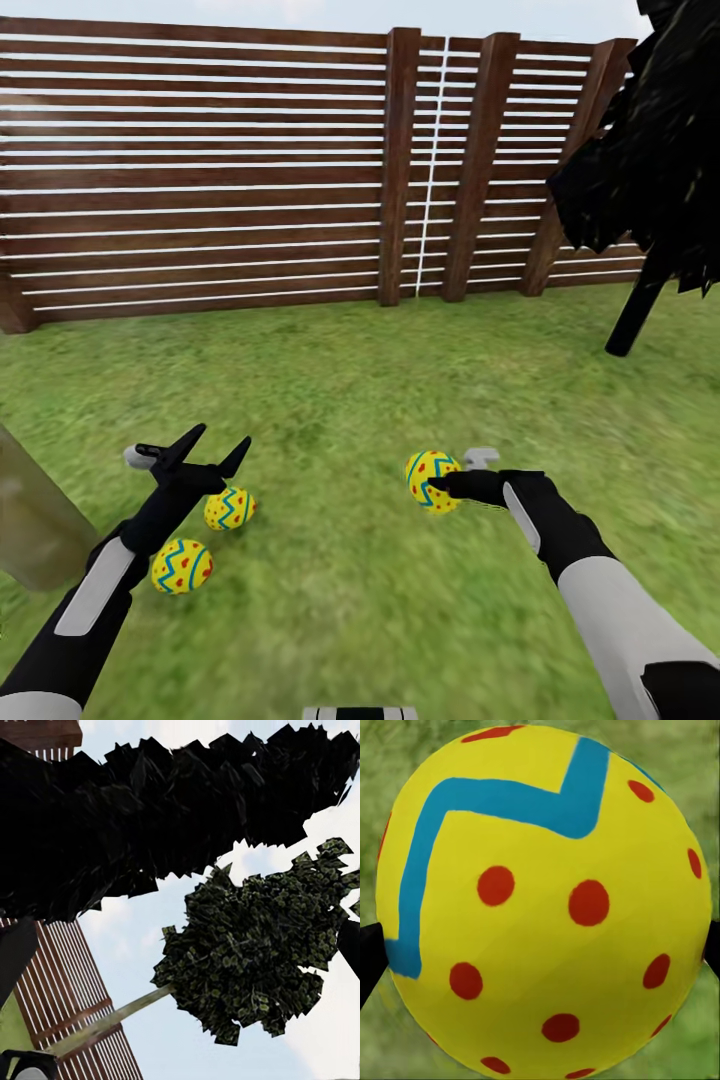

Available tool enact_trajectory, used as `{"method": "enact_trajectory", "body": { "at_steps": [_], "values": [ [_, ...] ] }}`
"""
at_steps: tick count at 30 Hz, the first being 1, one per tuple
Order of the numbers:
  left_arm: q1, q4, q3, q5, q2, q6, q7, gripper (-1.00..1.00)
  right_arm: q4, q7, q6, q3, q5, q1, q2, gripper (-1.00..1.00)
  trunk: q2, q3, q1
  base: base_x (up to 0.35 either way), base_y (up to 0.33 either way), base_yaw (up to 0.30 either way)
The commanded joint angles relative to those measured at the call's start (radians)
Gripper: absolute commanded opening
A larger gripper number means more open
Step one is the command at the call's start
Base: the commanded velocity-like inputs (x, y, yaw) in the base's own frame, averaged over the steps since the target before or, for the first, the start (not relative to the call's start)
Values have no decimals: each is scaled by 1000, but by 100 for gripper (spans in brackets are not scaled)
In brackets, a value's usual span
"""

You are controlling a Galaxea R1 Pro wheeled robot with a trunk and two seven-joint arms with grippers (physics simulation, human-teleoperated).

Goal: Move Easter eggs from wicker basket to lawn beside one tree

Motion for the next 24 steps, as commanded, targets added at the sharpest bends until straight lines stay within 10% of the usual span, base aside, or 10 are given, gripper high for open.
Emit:
{"method": "enact_trajectory", "body": {
  "at_steps": [1,24],
  "values": [
    [-1,0,0,4,-3,6,0,100,-2,-35,2,4,-11,0,9,-100,0,-1,0,240,-233,288],
    [-1,-2,0,9,-14,4,85,100,13,-63,-41,3,-12,0,40,-100,0,-1,0,149,-137,292]
  ]
}}
